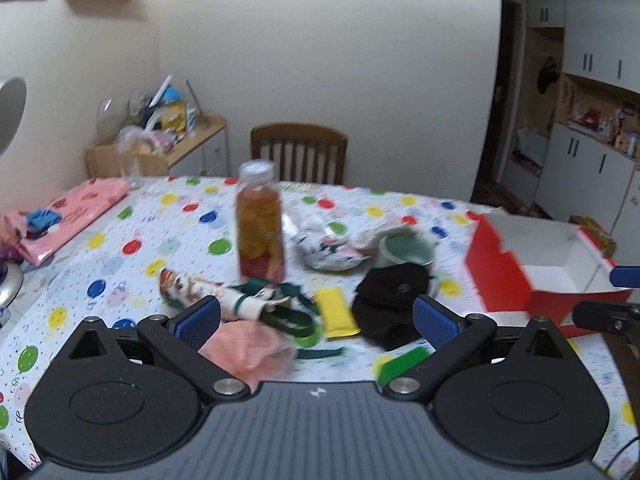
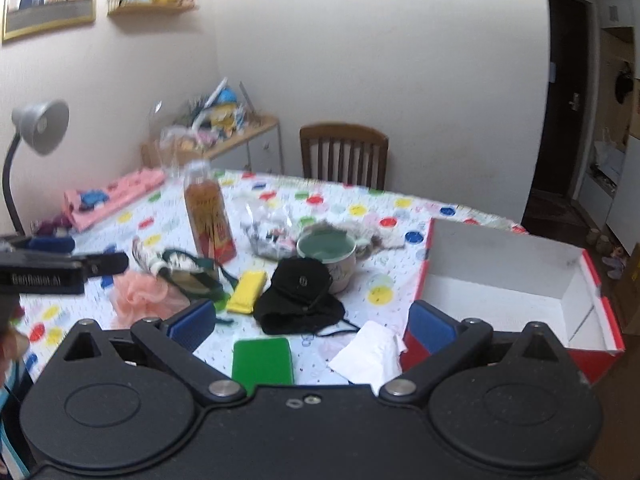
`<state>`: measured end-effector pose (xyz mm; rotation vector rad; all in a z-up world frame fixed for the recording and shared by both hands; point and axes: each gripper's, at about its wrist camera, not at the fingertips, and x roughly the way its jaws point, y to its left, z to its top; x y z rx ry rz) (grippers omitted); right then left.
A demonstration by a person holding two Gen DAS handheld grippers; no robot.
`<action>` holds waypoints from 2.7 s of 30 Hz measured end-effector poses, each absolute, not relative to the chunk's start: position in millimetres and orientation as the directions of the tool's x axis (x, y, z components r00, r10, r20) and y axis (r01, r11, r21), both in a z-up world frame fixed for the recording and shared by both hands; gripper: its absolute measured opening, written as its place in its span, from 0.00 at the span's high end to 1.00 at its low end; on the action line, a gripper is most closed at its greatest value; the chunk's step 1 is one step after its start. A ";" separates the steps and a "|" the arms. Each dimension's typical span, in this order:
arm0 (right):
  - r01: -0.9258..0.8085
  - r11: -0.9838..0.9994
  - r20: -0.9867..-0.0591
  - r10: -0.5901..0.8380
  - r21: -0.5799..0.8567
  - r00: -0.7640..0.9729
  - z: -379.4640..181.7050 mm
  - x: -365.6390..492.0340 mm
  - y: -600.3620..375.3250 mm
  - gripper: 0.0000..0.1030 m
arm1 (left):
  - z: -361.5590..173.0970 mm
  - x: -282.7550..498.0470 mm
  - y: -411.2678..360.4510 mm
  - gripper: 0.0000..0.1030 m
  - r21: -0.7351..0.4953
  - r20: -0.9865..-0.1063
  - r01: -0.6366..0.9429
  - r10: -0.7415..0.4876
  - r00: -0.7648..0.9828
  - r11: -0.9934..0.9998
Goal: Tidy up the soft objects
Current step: 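Grasp the pink mesh bath puff with the left tool while the right tool grasps the green sponge, then lift the bath puff and green sponge and carry both toward the open box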
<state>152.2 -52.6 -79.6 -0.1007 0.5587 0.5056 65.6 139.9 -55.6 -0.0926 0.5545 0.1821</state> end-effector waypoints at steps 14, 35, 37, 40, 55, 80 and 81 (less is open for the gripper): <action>-0.588 0.809 -0.690 0.440 0.027 0.574 -148.5 201.7 6.4 0.03 | -135.7 109.2 200.6 0.00 0.010 -0.691 -0.260 0.194 0.696 0.966; -0.606 0.796 -0.828 0.334 -0.008 0.450 -218.1 230.7 50.1 0.22 | -194.6 139.3 214.9 0.26 -0.005 -0.790 -0.200 0.119 0.602 0.980; -0.606 0.795 -0.830 0.329 -0.013 0.450 -218.3 229.8 51.5 0.23 | -195.0 139.6 216.3 0.31 -0.002 -0.790 -0.203 0.123 0.601 0.979; -0.602 0.798 -0.829 0.319 -0.027 0.460 -217.8 229.1 52.5 0.26 | -193.9 139.6 218.6 0.43 0.000 -0.788 -0.208 0.128 0.602 0.978; -0.579 0.815 -0.811 0.325 -0.021 0.487 -196.8 218.3 48.9 0.35 | -180.4 128.1 225.3 0.76 -0.006 -0.775 -0.219 0.134 0.618 0.976; -0.364 0.930 -0.666 0.296 0.039 0.684 -73.3 217.3 -26.8 0.35 | -70.3 124.5 179.9 0.79 -0.033 -0.640 0.077 -0.080 0.764 0.996; -0.353 0.935 -0.661 0.291 0.042 0.692 -69.1 218.4 -32.3 0.35 | -67.0 127.9 176.1 0.79 -0.035 -0.637 0.093 -0.094 0.765 0.995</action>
